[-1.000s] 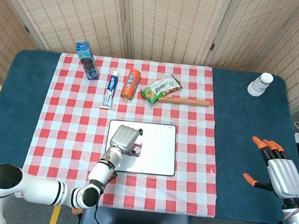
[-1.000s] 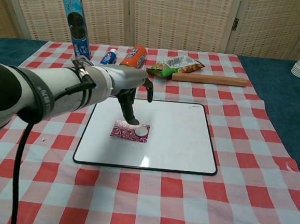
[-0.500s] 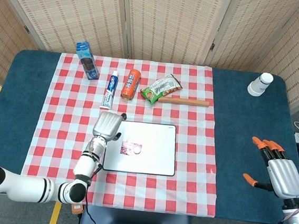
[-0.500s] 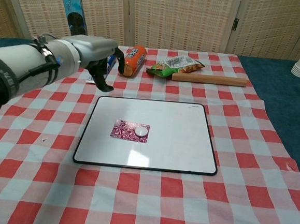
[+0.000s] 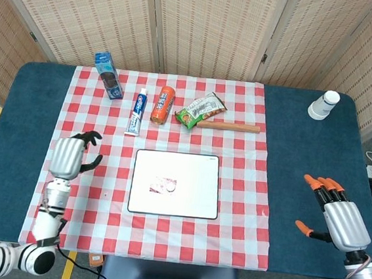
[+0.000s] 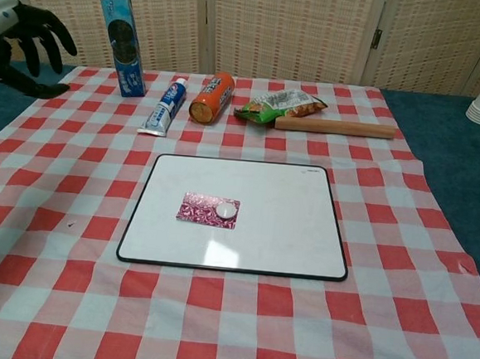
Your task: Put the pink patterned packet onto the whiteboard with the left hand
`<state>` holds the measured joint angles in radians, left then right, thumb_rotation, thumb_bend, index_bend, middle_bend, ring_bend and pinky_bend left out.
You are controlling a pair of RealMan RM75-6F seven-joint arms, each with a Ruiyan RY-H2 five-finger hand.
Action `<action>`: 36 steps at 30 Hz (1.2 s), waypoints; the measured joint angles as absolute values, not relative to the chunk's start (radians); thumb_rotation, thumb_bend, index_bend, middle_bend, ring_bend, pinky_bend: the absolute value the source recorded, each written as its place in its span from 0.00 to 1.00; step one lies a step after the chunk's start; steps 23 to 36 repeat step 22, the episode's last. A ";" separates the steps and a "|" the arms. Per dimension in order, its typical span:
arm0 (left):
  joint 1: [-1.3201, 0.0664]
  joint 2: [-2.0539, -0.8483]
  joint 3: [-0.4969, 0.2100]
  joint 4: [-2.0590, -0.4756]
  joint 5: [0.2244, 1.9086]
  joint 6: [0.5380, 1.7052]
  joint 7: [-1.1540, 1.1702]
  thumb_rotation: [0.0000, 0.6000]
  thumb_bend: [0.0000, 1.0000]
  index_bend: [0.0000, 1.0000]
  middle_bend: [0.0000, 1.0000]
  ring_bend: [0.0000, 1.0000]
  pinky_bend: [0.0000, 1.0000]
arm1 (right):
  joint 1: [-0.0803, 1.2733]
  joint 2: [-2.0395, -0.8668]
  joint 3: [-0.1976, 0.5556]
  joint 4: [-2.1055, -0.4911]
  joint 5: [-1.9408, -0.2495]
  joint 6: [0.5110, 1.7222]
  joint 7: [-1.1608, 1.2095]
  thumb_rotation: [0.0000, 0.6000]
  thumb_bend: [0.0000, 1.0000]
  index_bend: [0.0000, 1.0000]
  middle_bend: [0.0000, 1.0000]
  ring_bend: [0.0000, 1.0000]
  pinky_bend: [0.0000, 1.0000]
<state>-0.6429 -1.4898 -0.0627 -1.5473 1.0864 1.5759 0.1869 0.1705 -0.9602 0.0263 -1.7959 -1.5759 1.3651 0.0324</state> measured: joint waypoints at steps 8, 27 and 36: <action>-0.455 -1.430 -0.001 -1.544 1.172 1.635 0.002 1.00 0.26 0.16 0.20 0.21 0.49 | 0.183 -0.990 0.040 -1.795 -1.534 1.345 -0.022 0.85 0.15 0.02 0.16 0.04 0.13; -0.339 -1.424 -0.010 -1.469 1.251 1.531 -0.108 1.00 0.25 0.15 0.19 0.20 0.47 | 0.163 -1.013 0.058 -1.789 -1.512 1.395 -0.038 0.85 0.15 0.00 0.14 0.00 0.13; -0.339 -1.424 -0.010 -1.469 1.251 1.531 -0.108 1.00 0.25 0.15 0.19 0.20 0.47 | 0.163 -1.013 0.058 -1.789 -1.512 1.395 -0.038 0.85 0.15 0.00 0.14 0.00 0.13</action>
